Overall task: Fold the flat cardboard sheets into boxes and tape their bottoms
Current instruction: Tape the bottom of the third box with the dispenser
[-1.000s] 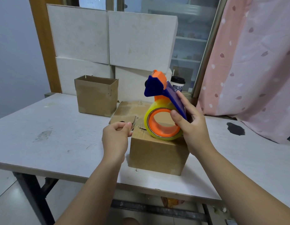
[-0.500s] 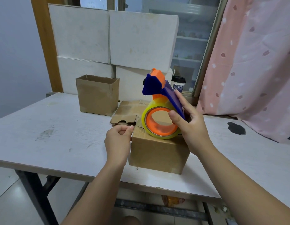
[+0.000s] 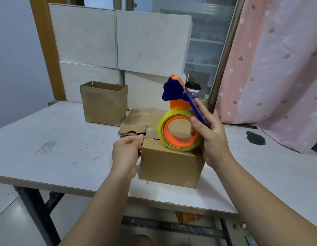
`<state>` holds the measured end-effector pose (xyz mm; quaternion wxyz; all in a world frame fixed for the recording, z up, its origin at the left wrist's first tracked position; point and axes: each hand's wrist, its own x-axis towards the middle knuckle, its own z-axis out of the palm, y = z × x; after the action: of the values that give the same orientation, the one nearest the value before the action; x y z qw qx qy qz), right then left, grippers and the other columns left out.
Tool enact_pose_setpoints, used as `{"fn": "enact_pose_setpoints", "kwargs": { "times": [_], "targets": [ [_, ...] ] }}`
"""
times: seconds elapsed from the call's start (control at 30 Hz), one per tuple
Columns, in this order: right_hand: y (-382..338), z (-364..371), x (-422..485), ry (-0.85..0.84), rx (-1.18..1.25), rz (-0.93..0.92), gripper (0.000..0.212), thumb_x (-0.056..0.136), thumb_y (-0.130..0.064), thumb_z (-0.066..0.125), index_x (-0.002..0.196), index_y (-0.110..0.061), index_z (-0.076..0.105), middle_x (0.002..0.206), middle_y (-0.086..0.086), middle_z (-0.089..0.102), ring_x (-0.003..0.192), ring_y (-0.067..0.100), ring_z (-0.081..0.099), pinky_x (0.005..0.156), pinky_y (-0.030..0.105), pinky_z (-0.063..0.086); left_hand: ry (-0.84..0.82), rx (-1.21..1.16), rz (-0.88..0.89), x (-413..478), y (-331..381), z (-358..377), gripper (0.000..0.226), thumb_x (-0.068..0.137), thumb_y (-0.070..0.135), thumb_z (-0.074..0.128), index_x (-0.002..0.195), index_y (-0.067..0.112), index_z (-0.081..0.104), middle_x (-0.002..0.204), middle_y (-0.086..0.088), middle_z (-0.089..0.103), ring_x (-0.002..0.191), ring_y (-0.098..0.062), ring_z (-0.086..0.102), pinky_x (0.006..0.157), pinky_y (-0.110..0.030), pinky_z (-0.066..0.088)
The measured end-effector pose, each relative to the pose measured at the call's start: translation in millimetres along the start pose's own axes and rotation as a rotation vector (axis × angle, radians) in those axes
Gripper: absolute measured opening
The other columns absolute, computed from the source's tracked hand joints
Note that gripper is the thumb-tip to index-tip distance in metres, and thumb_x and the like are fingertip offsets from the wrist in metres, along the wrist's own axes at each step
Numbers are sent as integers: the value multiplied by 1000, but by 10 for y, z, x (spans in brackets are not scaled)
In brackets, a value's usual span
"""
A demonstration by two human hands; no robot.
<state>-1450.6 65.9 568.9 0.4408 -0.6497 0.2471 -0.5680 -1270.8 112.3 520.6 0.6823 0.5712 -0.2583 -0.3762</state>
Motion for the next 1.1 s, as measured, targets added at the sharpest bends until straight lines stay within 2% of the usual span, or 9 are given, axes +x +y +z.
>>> {"fn": "enact_pose_setpoints", "kwargs": {
  "times": [0.13, 0.23, 0.33, 0.4, 0.5, 0.63, 0.87, 0.97, 1.1],
  "targets": [
    [6, 5, -2, 5, -24, -8, 44, 75, -38, 70, 114, -52, 57, 104, -30, 64, 95, 2, 62, 70, 15, 50, -35, -6, -50, 25, 26, -13, 17, 87, 19, 67, 70, 14, 69, 76, -15, 66, 70, -23, 57, 67, -32, 52],
    [7, 8, -4, 10, -35, -16, 44, 74, -40, 70, 114, -53, 56, 102, -33, 62, 95, 2, 62, 70, 15, 50, -46, 54, -96, 62, -5, -23, 18, 88, 25, 66, 102, 17, 57, 80, -12, 61, 65, -19, 52, 55, -27, 47],
    [11, 12, -7, 11, -57, -22, 44, 75, -40, 69, 115, -52, 54, 99, -38, 60, 97, -6, 60, 71, 14, 50, -111, 219, -144, 56, -155, -90, 40, 93, 10, 54, 124, 28, 36, 97, -12, 60, 80, -20, 57, 73, -35, 52],
    [5, 15, -11, 12, -77, -29, 44, 76, -39, 68, 116, -52, 53, 98, -41, 58, 100, -9, 57, 72, 13, 51, -98, 301, -47, -13, -258, -138, 37, 96, 9, 48, 123, 32, 39, 112, -6, 59, 95, -20, 58, 83, -38, 53],
    [-11, 31, -14, 17, -91, -36, 44, 77, -41, 68, 117, -51, 53, 97, -43, 57, 98, -11, 57, 73, 13, 51, -30, 236, 222, -139, -215, -162, 18, 96, 40, 45, 112, 49, 48, 121, 19, 53, 109, -8, 53, 82, -23, 45],
    [-22, 48, -23, 26, -90, -32, 48, 73, -47, 70, 118, -49, 53, 95, -42, 58, 92, -8, 60, 72, 12, 49, -199, 220, 313, -353, -142, -60, 55, 74, 78, 27, 123, 60, 43, 106, 50, 44, 105, 18, 42, 84, -9, 35],
    [-4, 46, -24, 27, -77, -29, 45, 77, -40, 69, 117, -52, 53, 105, -35, 61, 102, -5, 59, 74, 16, 51, -152, 524, 318, -375, -150, -8, 80, 72, 72, 32, 144, 37, 29, 142, 9, 44, 129, -13, 41, 94, -27, 38],
    [-6, 43, -32, 25, -82, -38, 46, 77, -40, 68, 118, -52, 52, 104, -37, 60, 102, -6, 58, 75, 16, 51, -163, 630, 287, -356, -74, -47, 97, 64, 81, 32, 148, 33, 23, 147, 6, 39, 132, -19, 39, 101, -37, 40],
    [-23, 34, -57, 13, -76, -55, 47, 78, -39, 70, 120, -50, 52, 107, -35, 61, 104, -4, 58, 77, 17, 51, -219, 722, 524, -388, 48, 14, 98, 63, 80, 34, 148, 33, 21, 149, 6, 37, 136, -18, 33, 106, -44, 39]
  ]
}}
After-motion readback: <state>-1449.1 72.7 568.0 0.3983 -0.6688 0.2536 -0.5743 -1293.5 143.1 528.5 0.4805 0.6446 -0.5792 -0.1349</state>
